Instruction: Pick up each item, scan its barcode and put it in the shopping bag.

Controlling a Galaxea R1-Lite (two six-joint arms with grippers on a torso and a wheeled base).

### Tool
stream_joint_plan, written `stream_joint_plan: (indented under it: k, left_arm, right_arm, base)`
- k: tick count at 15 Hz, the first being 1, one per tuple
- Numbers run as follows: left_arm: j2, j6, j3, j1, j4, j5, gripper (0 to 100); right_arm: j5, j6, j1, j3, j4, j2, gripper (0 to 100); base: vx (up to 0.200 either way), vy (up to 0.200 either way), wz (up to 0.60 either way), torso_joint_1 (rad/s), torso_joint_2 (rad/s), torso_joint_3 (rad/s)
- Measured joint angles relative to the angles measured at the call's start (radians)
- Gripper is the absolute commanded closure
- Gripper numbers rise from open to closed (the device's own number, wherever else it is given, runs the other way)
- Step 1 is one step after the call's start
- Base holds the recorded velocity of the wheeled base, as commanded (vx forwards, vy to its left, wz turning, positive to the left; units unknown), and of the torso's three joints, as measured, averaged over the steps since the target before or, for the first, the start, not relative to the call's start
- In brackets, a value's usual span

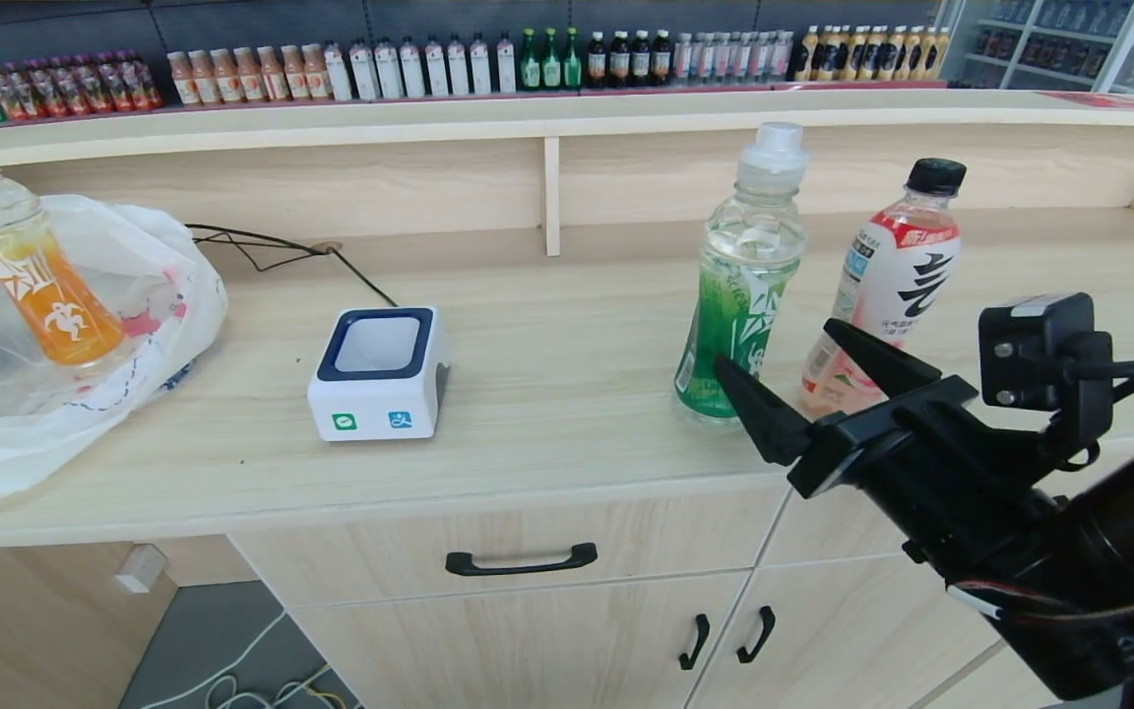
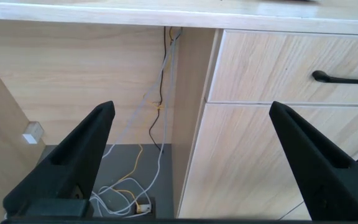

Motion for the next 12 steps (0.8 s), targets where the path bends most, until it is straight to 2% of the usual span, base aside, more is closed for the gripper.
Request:
stream_joint_plan:
  k: [2, 7, 12]
  left_arm:
    - [0.000, 0.000, 0.000, -0.002, 0.000, 0.000, 0]
    - [0.000, 0.002, 0.000, -0.001, 0.000, 0.000, 0]
    - [0.000, 0.005, 0.000, -0.001, 0.000, 0.000, 0]
  right_arm:
    - [-0.038, 0.001, 0.000, -0.025, -0.001, 0.016, 0]
    - [-0.041, 0.002, -0.004, -0.051, 0.000, 0.055, 0]
    - [-0.041, 0.004, -0.055, -0.098, -0.001, 0.086, 0]
  base:
    - [0.000, 0.000, 0.00, 0.000, 0.00, 0.000]
    - [0.000, 0.000, 0.00, 0.000, 0.00, 0.000]
    - [0.000, 0.000, 0.00, 0.000, 0.00, 0.000]
